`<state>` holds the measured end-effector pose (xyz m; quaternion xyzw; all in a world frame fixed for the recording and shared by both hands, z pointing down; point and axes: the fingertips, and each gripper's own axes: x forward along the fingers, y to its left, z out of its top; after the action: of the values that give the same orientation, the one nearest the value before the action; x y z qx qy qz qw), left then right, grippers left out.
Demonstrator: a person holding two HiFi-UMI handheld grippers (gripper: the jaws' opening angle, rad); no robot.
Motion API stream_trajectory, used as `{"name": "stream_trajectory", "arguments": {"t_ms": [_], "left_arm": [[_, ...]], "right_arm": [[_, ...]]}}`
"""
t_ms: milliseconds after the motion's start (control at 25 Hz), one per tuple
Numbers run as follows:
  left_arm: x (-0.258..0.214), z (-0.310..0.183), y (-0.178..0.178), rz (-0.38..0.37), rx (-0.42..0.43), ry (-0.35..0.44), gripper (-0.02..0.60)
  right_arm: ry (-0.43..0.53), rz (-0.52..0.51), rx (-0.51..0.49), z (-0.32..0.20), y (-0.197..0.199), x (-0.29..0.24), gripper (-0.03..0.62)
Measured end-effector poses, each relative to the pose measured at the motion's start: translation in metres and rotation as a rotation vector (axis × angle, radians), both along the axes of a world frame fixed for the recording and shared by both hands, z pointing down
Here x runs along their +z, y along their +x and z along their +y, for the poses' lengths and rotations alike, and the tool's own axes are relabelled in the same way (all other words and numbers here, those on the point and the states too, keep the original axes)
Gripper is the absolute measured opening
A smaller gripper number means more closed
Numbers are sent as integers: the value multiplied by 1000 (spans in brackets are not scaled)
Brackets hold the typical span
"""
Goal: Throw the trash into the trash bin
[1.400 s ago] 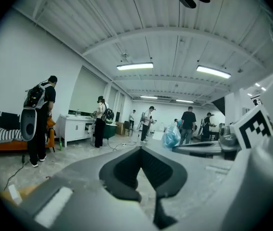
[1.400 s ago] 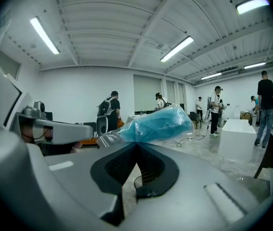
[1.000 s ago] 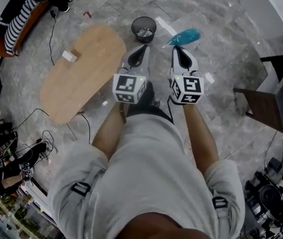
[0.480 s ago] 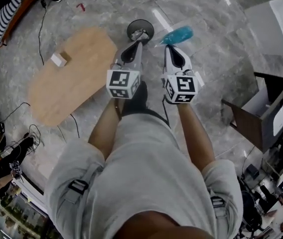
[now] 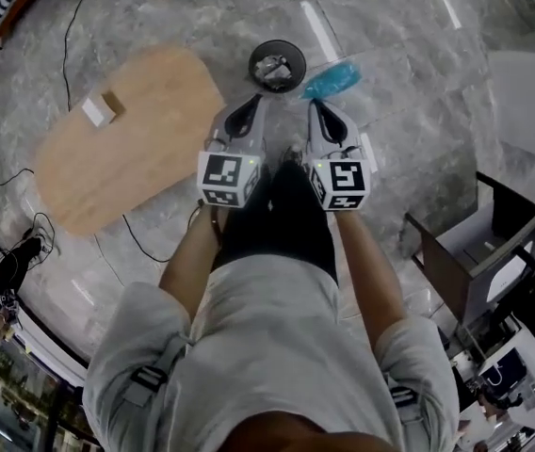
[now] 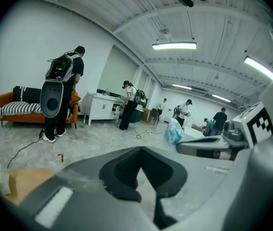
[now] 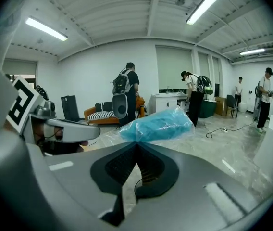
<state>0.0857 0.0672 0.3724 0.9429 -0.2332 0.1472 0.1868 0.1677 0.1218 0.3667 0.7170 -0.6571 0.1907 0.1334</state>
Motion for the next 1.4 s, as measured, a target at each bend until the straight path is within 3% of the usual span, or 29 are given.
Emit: {"name": "stream_trajectory", "arguments": {"t_ms": [320, 560, 760, 880, 1040, 1240, 1400], "left_arm": [[107, -30, 29, -68, 12, -13, 18], [200, -28, 47, -160, -2, -85, 18], [265, -28, 70, -224, -15, -160, 18], [298, -44, 79, -228, -111, -174, 18], [349, -50, 69, -229, -257, -256, 18], [400, -59, 66, -255, -282, -255, 18], [425, -62, 61, -264, -273, -282, 18]], "right_arm": [[-97, -27, -134, -42, 21, 142, 8], [-194, -60, -168, -54, 45, 249, 8], [-298, -88, -208, -60, 75, 308, 8], [-350, -79, -230, -69, 88, 345, 8], [-424, -119, -289, -74, 71, 390, 8], [-436, -134, -358, -90, 63, 431, 8], [-455, -154, -345, -101, 63, 466, 8]]}}
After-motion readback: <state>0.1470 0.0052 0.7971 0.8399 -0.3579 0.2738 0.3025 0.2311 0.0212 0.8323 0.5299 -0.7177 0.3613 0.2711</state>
